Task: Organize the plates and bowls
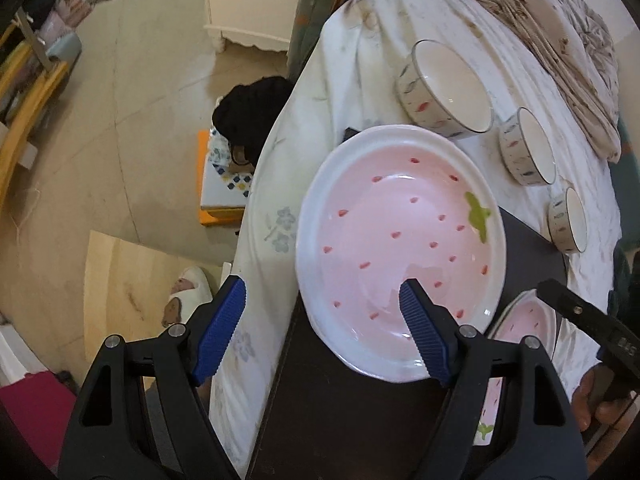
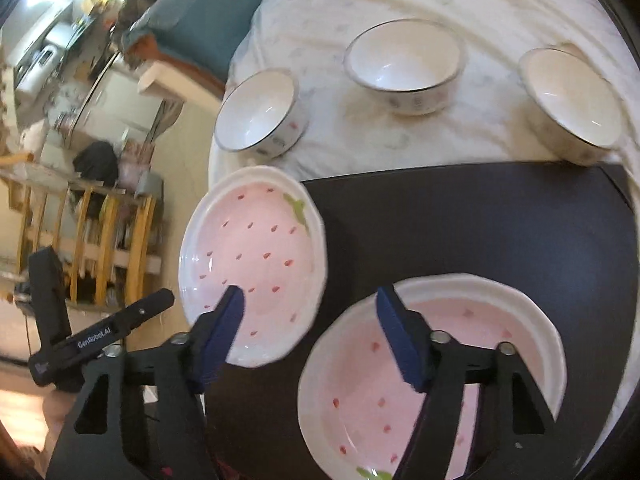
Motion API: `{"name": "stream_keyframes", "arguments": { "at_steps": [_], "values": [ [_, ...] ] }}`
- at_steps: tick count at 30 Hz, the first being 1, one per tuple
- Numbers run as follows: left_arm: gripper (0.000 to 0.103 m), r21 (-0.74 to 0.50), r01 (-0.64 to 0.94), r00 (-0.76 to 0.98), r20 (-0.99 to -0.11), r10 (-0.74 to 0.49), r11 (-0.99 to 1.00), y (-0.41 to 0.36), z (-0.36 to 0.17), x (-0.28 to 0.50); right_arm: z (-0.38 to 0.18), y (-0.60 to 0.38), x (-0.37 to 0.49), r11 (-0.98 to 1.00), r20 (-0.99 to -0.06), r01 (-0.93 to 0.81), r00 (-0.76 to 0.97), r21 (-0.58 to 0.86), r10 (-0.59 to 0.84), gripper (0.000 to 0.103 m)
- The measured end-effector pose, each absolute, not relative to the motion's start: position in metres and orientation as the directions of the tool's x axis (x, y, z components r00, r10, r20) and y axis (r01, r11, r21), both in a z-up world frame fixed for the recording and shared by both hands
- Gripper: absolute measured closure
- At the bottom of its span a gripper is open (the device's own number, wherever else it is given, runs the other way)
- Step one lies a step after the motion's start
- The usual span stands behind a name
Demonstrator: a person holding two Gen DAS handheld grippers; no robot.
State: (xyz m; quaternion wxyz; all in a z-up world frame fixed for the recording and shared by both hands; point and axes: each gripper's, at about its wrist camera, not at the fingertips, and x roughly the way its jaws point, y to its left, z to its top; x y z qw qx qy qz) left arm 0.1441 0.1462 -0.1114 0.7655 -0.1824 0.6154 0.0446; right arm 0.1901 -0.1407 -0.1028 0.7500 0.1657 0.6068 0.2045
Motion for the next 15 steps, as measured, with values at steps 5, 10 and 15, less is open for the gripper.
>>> {"name": "stream_keyframes", "arguments": {
  "at_steps": [5, 10, 15],
  "values": [
    [0.051, -0.269, -0.313, 0.203, -0.956, -0.212, 0.911, 0.150, -0.132, 0.157, -0.131, -0.128, 0.213, 0.865, -0.855, -0.098, 0.132, 0.492, 0.501, 0.059],
    [0.065, -0.274, -0.306, 0.170, -0.958, -0.230, 0.912, 0.143, -0.146, 0.169, -0.154, -0.121, 0.230, 0.860, -0.855, -0.078, 0.094, 0.505, 0.510, 0.063],
    [0.069, -0.243, -0.298, 0.147, -0.967, -0.207, 0.923, 0.141, -0.157, 0.177, -0.162, -0.115, 0.234, 0.870, -0.868, -0.103, 0.077, 0.482, 0.490, 0.075]
  ]
}}
